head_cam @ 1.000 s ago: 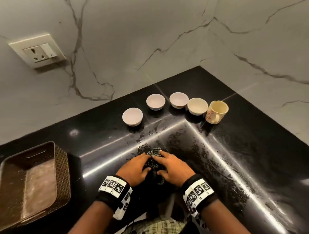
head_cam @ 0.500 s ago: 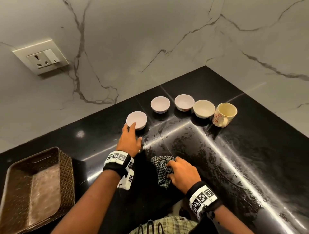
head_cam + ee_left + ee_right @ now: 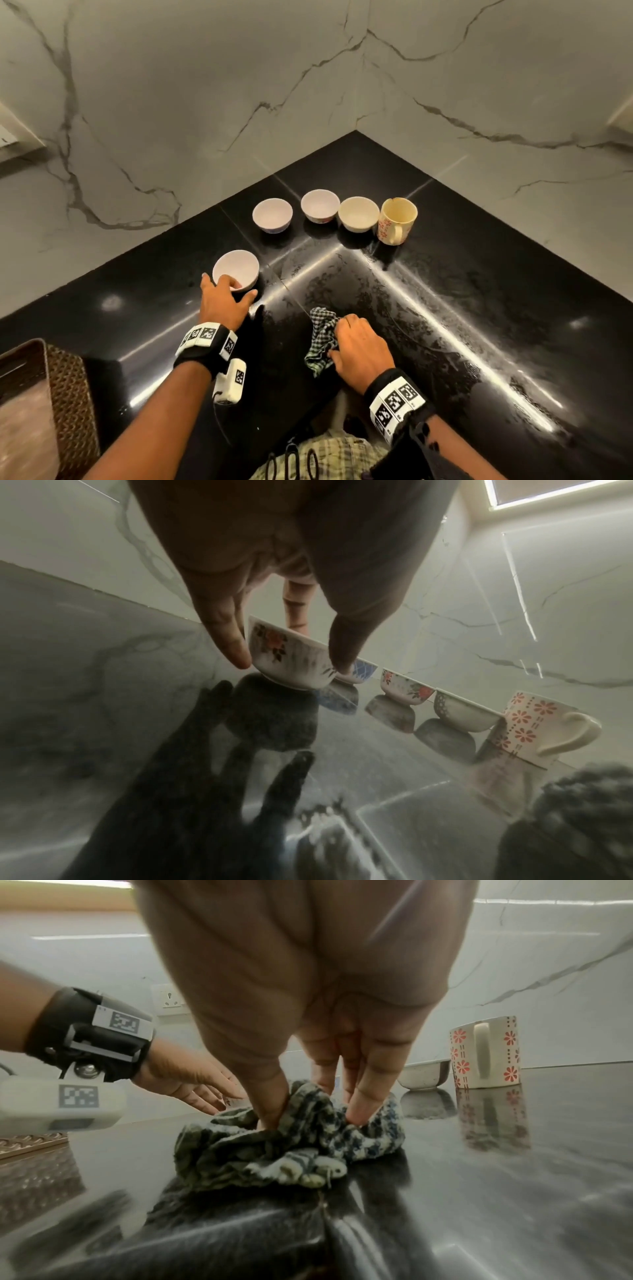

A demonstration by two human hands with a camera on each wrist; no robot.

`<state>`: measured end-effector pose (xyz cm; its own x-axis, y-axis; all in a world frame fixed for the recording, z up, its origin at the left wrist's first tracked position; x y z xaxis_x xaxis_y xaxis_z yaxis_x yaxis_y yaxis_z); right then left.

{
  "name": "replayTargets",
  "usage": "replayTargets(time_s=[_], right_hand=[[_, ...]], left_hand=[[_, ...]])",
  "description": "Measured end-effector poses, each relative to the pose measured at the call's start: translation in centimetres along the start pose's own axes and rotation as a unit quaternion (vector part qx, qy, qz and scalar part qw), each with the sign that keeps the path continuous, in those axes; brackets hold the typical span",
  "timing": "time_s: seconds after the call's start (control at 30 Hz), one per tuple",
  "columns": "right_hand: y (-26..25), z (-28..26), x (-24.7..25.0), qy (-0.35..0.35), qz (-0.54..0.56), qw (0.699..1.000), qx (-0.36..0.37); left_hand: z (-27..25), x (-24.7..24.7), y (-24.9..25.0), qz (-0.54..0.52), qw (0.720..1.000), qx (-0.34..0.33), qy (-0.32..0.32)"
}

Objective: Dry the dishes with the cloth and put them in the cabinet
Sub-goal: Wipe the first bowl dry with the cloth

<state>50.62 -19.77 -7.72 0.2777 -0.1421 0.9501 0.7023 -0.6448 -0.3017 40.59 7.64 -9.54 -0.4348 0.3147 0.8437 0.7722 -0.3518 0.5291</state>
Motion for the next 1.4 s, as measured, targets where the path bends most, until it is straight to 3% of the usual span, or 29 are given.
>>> replayTargets(time_s=[0.17,0.3,0.43,0.53,0.57,0.63,0.73,0.83,0.9,0.97,1.03,1.13,1.23,1.33,1.37,1.4], right_hand=[[-0.5,-0.7,-0.3,0.044,-0.017,0.999,0.026],[-0.9,-0.2,-1.8,-0.010,-0.004,0.999,0.041],[1.1,0.4,0.7,0.073,0.106,0.991,-0.017],[4.0,0.5,4.4,0.172,0.319,0.923,-0.126],[4.0,0.6,6.0,0.196,0.374,0.897,-0.133],[2.1,1.0,9.9,0.218,0.453,0.861,-0.077],[-3.2,0.5,14.5,0.202,0.455,0.864,0.072],[-7.6,0.1,15.2,0.162,0.404,0.887,0.153],[-8.9,0.0,15.1,0.117,0.477,0.859,0.148],[-9.6,-0.3,15.4,0.075,0.539,0.825,0.152],[-10.2,-0.9,16.9,0.102,0.496,0.836,0.212],[-11.4,-1.9,17.6,0.186,0.286,0.886,0.314],[-10.8,-1.2,17.6,0.218,0.229,0.910,0.269],[-8.9,-0.1,16.4,0.150,0.368,0.905,0.152],[-8.3,0.2,15.5,0.096,0.455,0.880,0.097],[-7.7,0.2,14.8,0.054,0.553,0.830,0.051]], left_hand=[[-2.3,-0.2,-0.9,-0.045,0.999,-0.026,0.006],[-3.9,0.6,-0.3,-0.096,0.992,-0.082,0.030],[-6.9,3.2,1.0,-0.136,0.976,-0.156,0.064],[-9.6,5.0,1.7,-0.180,0.970,-0.158,0.035],[-10.5,5.4,2.2,-0.193,0.968,-0.160,0.016],[-11.8,6.0,3.9,-0.220,0.956,-0.193,-0.015],[-13.2,6.8,7.3,-0.295,0.924,-0.232,-0.067],[-13.9,7.3,9.8,-0.457,0.860,-0.181,-0.133],[-14.0,7.7,10.3,-0.552,0.812,-0.129,-0.138],[-14.0,7.7,10.5,-0.592,0.789,-0.091,-0.139],[-14.1,7.3,10.7,-0.616,0.769,-0.061,-0.157],[-14.1,7.3,11.1,-0.634,0.754,-0.043,-0.170],[-13.9,8.8,11.6,-0.573,0.799,-0.098,-0.157],[-13.8,9.6,12.3,-0.557,0.803,-0.140,-0.160],[-13.7,9.7,12.2,-0.560,0.802,-0.139,-0.155],[-13.4,9.9,12.1,-0.561,0.805,-0.130,-0.147]])
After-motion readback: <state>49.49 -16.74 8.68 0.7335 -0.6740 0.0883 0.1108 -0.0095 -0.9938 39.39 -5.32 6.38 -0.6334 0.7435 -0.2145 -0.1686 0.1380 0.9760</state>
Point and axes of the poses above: each hand's wrist, its own z-axis towards the middle knuckle, its own x-axis out of the back of the hand, y = z × x, the point moved 10 cm from there along z, towards the middle knuckle, and after that the axes turned 9 degrees about y, right-handed, at the moved point
